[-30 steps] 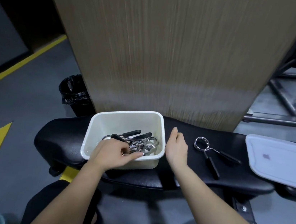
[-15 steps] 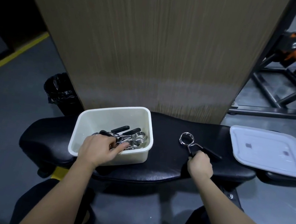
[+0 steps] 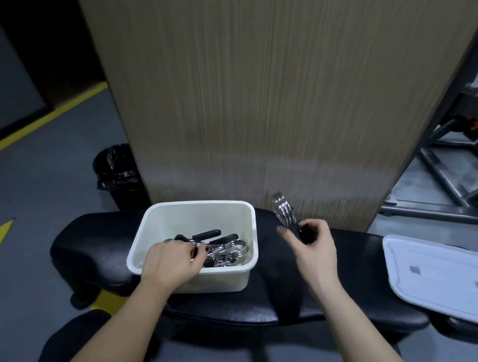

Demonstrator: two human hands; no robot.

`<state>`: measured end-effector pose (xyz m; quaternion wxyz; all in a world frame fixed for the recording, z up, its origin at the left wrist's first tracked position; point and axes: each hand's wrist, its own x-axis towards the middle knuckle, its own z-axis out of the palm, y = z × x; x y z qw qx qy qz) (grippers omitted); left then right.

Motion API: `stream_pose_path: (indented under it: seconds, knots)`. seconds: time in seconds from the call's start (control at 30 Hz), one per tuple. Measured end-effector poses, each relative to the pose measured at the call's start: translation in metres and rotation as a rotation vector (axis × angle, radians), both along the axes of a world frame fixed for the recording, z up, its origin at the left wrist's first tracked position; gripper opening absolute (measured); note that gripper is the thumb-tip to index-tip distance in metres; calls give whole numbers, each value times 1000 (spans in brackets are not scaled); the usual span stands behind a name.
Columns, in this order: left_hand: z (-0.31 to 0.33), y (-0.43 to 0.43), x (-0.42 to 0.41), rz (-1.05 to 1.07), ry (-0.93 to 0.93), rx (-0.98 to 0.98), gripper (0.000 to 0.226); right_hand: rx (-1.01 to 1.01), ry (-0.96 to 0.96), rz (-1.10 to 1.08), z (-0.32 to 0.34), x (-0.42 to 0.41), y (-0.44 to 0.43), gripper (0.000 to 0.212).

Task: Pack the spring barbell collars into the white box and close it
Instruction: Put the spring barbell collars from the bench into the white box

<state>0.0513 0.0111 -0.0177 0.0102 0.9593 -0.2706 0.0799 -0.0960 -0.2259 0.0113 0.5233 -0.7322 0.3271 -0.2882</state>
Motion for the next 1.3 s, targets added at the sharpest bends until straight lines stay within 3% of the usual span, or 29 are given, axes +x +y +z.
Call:
stream_pose_path:
  seconds: [0.07, 0.23, 0.3, 0.4, 0.5, 0.7, 0.8, 0.9, 1.0, 1.13, 1.2, 1.3]
  knots:
    - [-2, 0, -3, 9, 3, -21, 56, -113, -54, 26, 18, 1, 5, 16]
    - [-4, 4, -9, -161, 23, -193, 48, -282, -154, 259, 39, -4, 24, 7]
    - [6, 6, -23, -300, 90, -383, 41, -307, -172, 302, 42, -4, 27, 10]
    - [37, 5, -44, -373, 260, -728, 57, -306, -144, 399, 50, 1, 27, 21]
    - [59, 11, -43, -449, 222, -609, 71, -266, -85, 520, 52, 4, 31, 34]
    - [81, 28, -28, -556, 242, -254, 26, -202, -48, 686, 52, 6, 41, 47]
    - [83, 34, -34, -512, 260, -164, 19, -139, -55, 679, 54, 11, 49, 66]
    - [73, 46, -33, -460, 209, -263, 16, -55, -61, 685, 48, 18, 47, 78]
    - [60, 59, -33, -329, 178, -417, 15, 60, -103, 591, 32, 21, 45, 69]
    - [47, 74, -38, -147, 190, -653, 17, -130, 93, 351, 23, 17, 44, 52]
    - [44, 79, -37, -79, 227, -714, 17, -150, 240, 328, 18, 22, 43, 58]
    - [42, 86, -33, 1, 112, -633, 13, -46, 374, 324, 15, 41, 44, 69]
